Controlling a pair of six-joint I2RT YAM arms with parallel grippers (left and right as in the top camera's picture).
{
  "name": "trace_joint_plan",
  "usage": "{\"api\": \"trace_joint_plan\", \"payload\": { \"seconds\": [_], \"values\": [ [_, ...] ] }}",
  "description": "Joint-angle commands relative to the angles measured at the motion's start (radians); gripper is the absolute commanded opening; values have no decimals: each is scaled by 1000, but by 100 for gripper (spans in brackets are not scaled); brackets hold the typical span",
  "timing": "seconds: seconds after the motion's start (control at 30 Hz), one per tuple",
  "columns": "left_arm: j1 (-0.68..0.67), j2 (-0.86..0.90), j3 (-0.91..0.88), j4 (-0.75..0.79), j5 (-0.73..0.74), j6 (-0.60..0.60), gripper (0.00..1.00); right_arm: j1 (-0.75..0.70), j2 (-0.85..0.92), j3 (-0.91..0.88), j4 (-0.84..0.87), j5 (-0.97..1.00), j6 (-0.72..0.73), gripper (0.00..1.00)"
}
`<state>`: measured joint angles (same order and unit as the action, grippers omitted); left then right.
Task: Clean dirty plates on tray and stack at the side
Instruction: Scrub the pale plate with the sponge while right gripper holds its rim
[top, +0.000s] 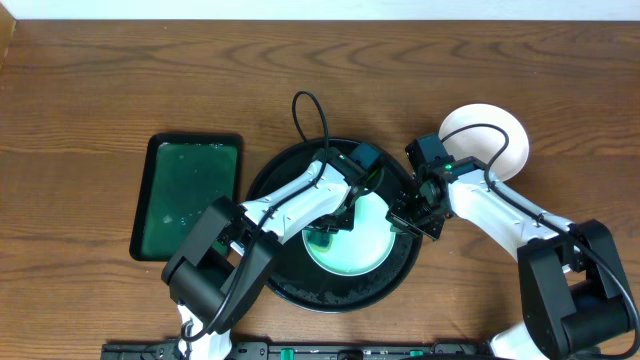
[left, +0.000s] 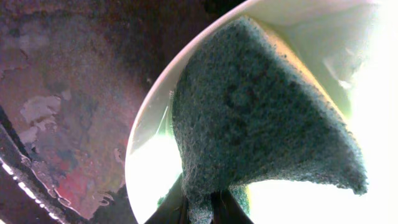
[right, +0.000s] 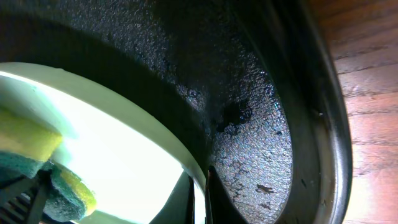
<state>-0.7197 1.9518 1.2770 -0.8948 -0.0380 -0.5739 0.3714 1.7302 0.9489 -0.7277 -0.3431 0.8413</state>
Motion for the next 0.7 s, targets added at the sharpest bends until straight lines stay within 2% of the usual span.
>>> {"api": "trace_joint_plan", "payload": {
  "seconds": [0.0,0.23,0.53,0.67],
  "values": [
    [8,29,22,98,28,34,7,-50,22,-8,2,208,40,1],
    [8,-38,30,194,105,129,7,-50,22,-8,-6,208,32,1],
    [8,-42,31,305,148,176,7,-50,22,-8,-14,208,25,1],
    [8,-45,31,352,228,237,7,-50,22,-8,-14,207,17,1]
  ]
}}
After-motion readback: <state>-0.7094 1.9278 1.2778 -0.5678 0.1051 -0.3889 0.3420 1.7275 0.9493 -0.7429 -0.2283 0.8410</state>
